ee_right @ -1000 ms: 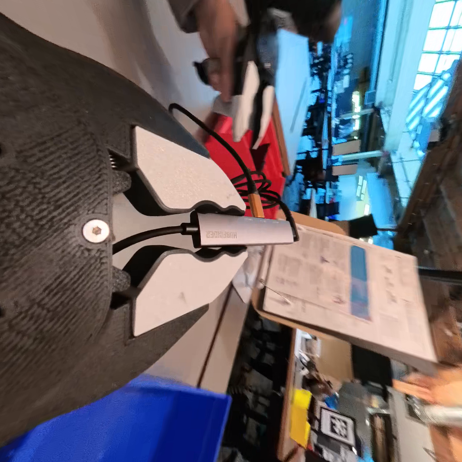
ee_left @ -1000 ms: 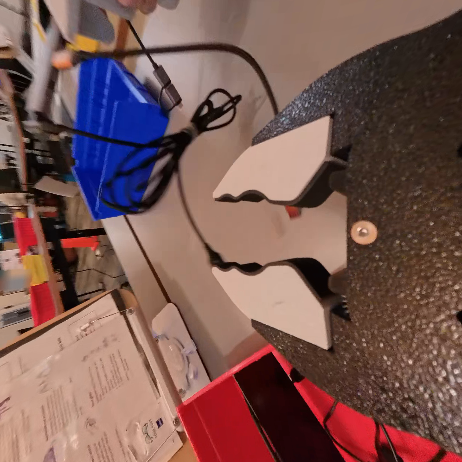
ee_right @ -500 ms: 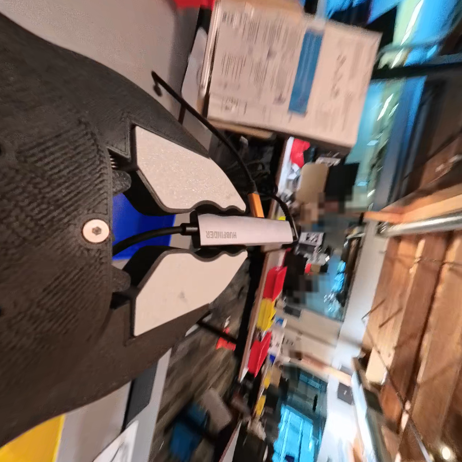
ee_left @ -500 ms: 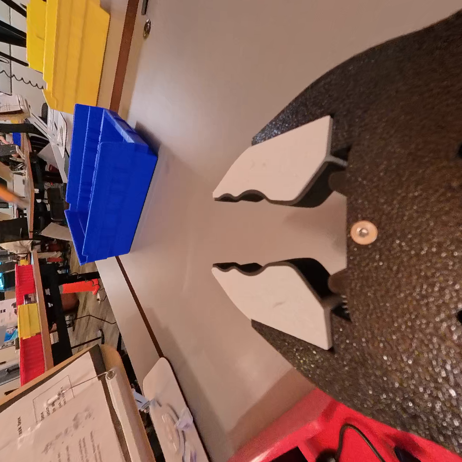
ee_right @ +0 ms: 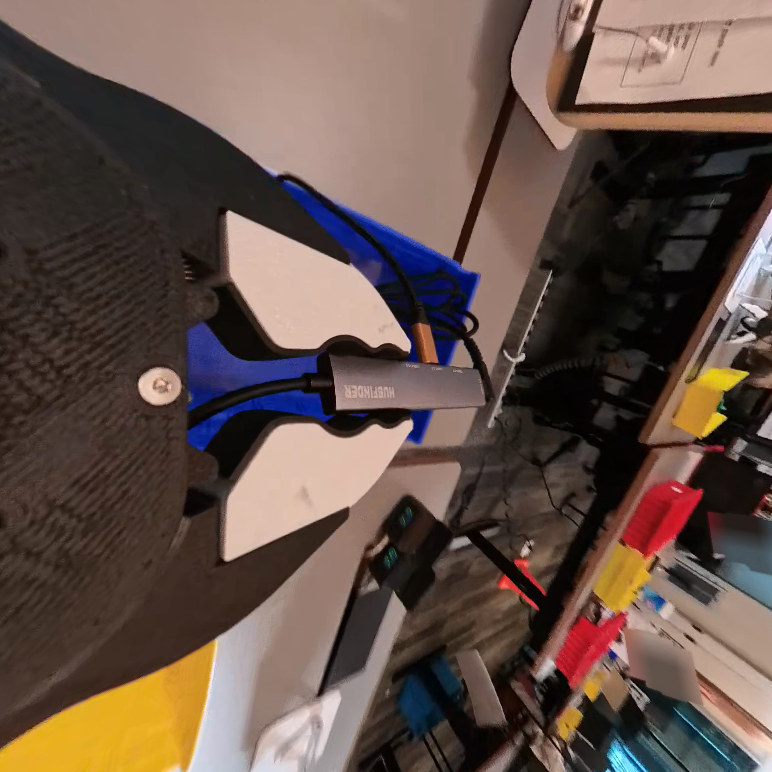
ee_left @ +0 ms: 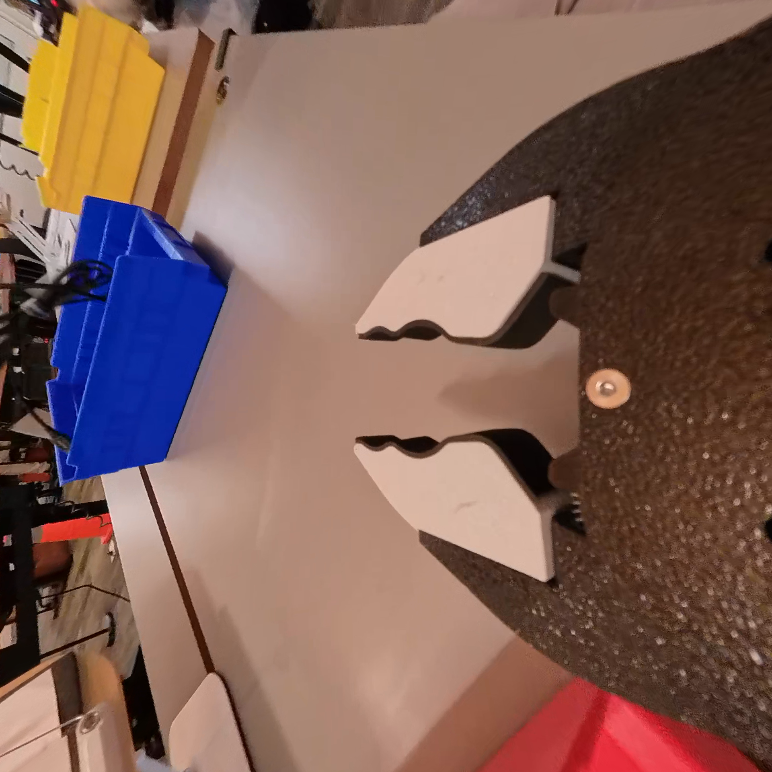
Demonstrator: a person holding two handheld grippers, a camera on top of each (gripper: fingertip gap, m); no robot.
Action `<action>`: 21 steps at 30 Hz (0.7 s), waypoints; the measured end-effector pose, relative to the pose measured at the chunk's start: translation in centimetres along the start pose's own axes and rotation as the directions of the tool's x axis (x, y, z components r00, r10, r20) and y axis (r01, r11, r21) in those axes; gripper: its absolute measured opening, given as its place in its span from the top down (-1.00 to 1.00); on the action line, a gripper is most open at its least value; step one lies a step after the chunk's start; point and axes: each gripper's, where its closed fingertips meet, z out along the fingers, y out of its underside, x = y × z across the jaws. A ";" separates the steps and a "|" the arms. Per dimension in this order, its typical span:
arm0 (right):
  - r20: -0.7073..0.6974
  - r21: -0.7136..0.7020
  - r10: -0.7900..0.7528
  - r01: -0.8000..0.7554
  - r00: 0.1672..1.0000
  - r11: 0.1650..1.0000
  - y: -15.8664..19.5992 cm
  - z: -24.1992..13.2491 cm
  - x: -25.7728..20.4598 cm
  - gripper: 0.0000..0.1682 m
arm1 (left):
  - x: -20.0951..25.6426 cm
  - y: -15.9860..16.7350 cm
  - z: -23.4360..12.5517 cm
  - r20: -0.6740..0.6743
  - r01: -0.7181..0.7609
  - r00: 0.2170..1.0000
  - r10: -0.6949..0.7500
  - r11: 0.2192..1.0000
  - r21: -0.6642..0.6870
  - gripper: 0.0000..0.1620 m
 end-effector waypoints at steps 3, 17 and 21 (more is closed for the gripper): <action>0.075 -0.022 0.200 -0.199 0.977 0.980 2.7 2.0 -1.7 0.71 | 0.5 0.4 0.2 -0.023 -0.007 1.000 0.006 1.000 -0.024 0.48; 0.351 0.035 0.678 -0.733 0.646 0.680 9.4 4.3 0.3 0.63 | 0.9 1.7 0.4 -0.046 -0.050 0.998 0.046 0.995 -0.090 0.49; 0.249 0.064 0.542 -0.572 0.803 0.817 8.4 2.8 2.3 0.23 | 0.9 1.8 0.5 -0.045 -0.050 0.998 0.046 0.994 -0.096 0.49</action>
